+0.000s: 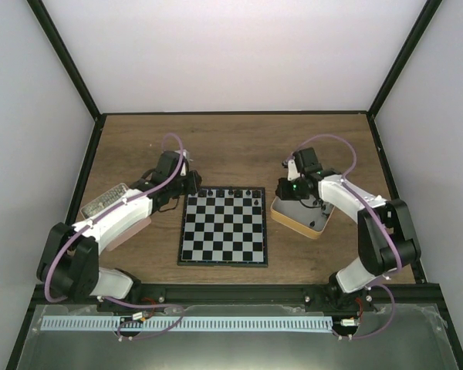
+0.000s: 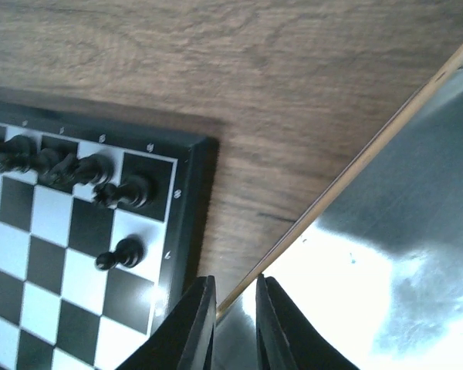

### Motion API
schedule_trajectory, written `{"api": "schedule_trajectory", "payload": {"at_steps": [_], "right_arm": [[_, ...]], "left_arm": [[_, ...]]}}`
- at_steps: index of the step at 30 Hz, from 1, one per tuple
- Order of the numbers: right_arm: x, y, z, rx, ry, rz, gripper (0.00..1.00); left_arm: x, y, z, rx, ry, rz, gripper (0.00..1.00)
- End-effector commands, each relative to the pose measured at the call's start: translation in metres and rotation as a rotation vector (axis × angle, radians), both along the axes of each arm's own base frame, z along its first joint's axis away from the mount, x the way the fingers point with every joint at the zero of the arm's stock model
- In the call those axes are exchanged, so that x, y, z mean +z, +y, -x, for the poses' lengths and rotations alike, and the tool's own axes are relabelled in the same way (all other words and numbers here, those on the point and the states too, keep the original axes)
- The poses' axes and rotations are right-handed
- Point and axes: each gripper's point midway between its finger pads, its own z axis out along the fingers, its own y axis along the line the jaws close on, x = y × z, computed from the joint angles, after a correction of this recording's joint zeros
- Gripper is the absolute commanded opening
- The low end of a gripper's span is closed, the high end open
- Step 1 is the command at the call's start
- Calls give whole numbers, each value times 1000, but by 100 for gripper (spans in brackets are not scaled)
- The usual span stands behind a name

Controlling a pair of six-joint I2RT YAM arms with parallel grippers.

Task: Set up the chess pieces on the board
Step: Adjust the storage box at the center of the board.

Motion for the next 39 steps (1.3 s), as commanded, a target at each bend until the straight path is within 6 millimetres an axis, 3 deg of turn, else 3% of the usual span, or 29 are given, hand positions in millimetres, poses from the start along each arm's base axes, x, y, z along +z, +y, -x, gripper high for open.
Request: {"api": "schedule_trajectory", "payload": {"at_steps": [1, 16, 24, 27, 32, 35, 39], "right_arm": [[10, 12, 16, 70, 15, -69, 14], [-8, 33, 39, 151, 64, 21, 3], [-11, 24, 55, 120, 110, 90, 2], [0, 17, 48, 54, 88, 117, 11], [26, 13, 13, -110, -7, 115, 42], [32, 11, -11, -230, -58, 98, 54], [25, 6, -34, -363, -63, 113, 66]], "left_arm": [[1, -3, -4, -16, -5, 6, 46], [-1, -3, -4, -16, 3, 1, 46], [0, -5, -5, -19, 1, 6, 46], [0, -5, -5, -19, 2, 8, 46], [5, -5, -6, -16, -12, 11, 46], [7, -3, -6, -11, -17, 10, 46], [9, -3, -5, -11, -17, 14, 46]]}}
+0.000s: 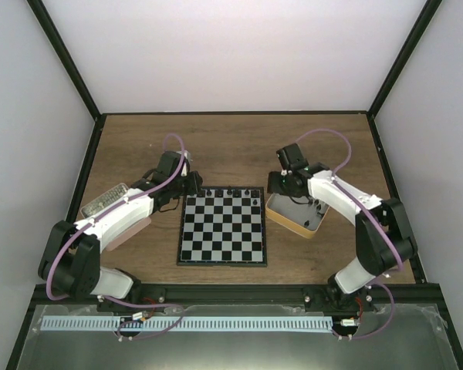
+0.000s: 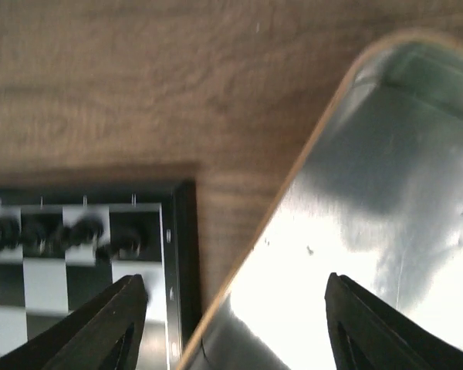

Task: Set up the chess pieces on the board
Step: Adjust the storage box at the center of the board.

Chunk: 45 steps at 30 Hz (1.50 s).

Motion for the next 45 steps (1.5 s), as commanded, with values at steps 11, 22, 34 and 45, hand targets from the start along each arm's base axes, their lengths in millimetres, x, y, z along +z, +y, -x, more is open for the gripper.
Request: {"api": "schedule_trajectory", "payload": {"at_steps": [11, 22, 34, 45], "right_arm": [[-28, -1, -45, -205, -10, 37, 37], [-31, 16, -25, -23, 0, -18, 12], [-20, 14, 5, 20, 22, -31, 21], [25, -73, -18, -409, -171, 78, 38]], "left_arm": [[14, -2, -5, -5, -34, 17, 46], [11, -2, -5, -6, -29, 14, 46], [11, -3, -5, -10, -29, 22, 46], [17, -1, -5, -1, -44, 20, 46]]}}
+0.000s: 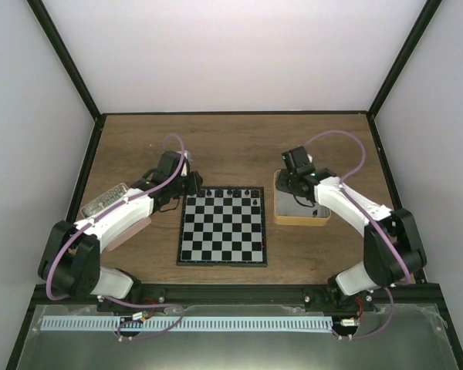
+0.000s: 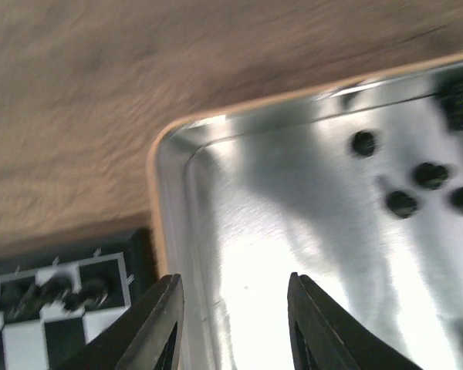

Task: Set up the chess pieces on the board
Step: Adjust the storage box at the center of the board, then pick up the chess piece from the storage box.

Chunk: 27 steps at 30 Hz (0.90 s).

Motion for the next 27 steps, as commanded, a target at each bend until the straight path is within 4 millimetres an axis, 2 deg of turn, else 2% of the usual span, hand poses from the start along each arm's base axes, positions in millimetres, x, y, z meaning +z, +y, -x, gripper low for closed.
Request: {"api": "schedule_trajectory", "payload": {"at_steps": [1, 6, 10, 19, 27], "right_arm": [[12, -58, -7, -251, -74, 53, 37], [-15, -86, -8, -311, -9, 86, 37], [-35, -92, -14, -298, 30, 76, 34], [-52, -96, -28, -271, 51, 91, 18], [-63, -98, -32, -254, 64, 116, 17]], "left_arm": [[17, 1, -5, 5, -45, 16, 46], [21, 2, -5, 14, -58, 19, 46], [25, 4, -5, 19, -70, 18, 46], [25, 6, -4, 20, -70, 5, 46], [26, 5, -5, 19, -73, 4, 46]]}}
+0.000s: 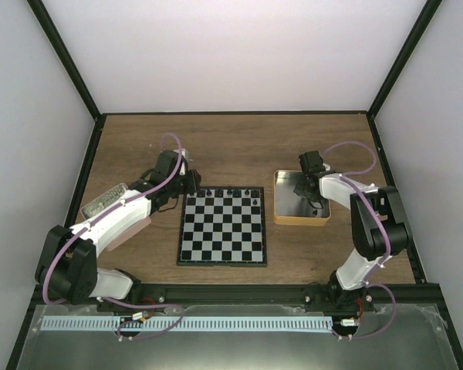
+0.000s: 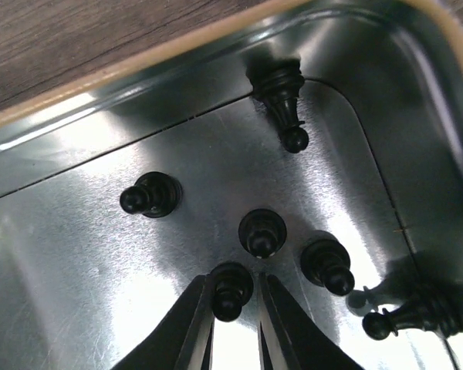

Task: Set up the chess pieces on the board
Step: Pick up the chess piece from the storage box.

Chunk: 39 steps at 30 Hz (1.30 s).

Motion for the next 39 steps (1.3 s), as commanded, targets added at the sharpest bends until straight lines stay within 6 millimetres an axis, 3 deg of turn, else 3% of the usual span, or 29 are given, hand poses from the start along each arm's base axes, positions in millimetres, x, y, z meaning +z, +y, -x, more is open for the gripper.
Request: {"api": "schedule_trajectory", "payload": {"at_steps": [1, 14, 20, 27, 34, 39], "right_arm": [[7, -4, -15, 4, -38, 13, 17], [9, -9, -19, 15, -38, 59, 17], [10, -11, -18, 6, -42, 64, 7], [29, -1, -17, 45, -82, 40, 4], [65, 39, -8, 154, -131, 8, 4], [94, 89, 3, 271, -177, -29, 5]], "left_arm": [[14, 1, -4, 2, -38, 5, 46], [16, 1, -5, 1, -42, 4, 46], [18, -1, -6, -1, -46, 10, 46], [21, 2, -6, 9, -55, 11, 46], [30, 6, -7, 38, -86, 18, 46], [38, 14, -8, 84, -121, 25, 46]]}}
